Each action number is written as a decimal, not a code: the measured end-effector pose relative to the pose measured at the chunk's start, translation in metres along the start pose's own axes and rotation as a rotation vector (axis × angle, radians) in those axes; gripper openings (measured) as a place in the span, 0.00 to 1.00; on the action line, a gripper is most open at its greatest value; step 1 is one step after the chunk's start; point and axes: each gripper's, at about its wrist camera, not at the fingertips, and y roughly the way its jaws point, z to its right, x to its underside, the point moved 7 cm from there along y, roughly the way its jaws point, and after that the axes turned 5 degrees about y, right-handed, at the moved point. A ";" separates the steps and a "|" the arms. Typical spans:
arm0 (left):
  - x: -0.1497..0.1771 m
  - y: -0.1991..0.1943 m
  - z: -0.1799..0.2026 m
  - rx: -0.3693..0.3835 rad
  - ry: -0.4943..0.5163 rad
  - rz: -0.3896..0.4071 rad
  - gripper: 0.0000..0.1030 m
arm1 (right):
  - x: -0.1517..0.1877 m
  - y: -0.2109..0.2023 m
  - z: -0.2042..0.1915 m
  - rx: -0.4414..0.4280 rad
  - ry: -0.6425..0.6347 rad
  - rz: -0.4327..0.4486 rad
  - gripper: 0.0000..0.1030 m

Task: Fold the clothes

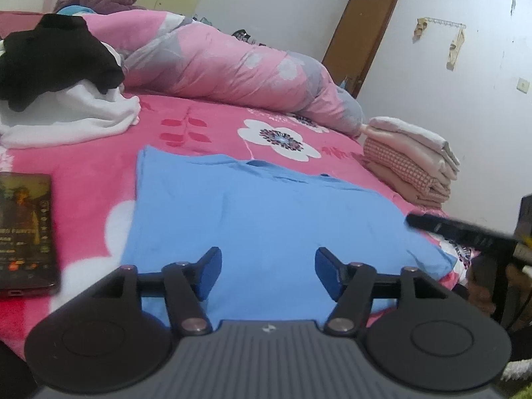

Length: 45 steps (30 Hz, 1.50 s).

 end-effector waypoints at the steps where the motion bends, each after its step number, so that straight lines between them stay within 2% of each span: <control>1: 0.001 0.001 0.001 -0.007 0.000 -0.004 0.70 | -0.003 -0.001 0.001 0.008 0.011 0.010 0.99; 5: 0.002 0.002 0.001 -0.034 -0.012 -0.007 0.76 | -0.015 -0.004 0.007 0.043 0.052 0.038 0.99; 9: 0.004 0.000 0.001 -0.048 -0.019 -0.008 0.83 | -0.012 0.001 0.010 0.082 0.077 0.011 0.99; 14: 0.002 0.000 -0.001 -0.057 -0.027 -0.003 0.84 | -0.008 0.008 0.013 0.131 0.104 -0.029 0.99; 18: 0.003 0.001 -0.002 -0.069 -0.037 -0.016 0.85 | -0.003 0.017 0.015 0.204 0.089 -0.095 0.99; 30: 0.007 0.004 -0.002 -0.072 -0.041 -0.032 0.85 | 0.029 0.042 0.024 0.207 0.086 -0.317 0.99; 37: 0.009 0.005 -0.001 -0.077 -0.046 -0.043 0.86 | 0.045 0.051 0.018 0.265 -0.024 -0.347 0.99; 45: 0.011 0.006 0.003 -0.061 -0.040 -0.056 0.92 | 0.046 0.045 0.026 0.198 0.038 -0.337 0.99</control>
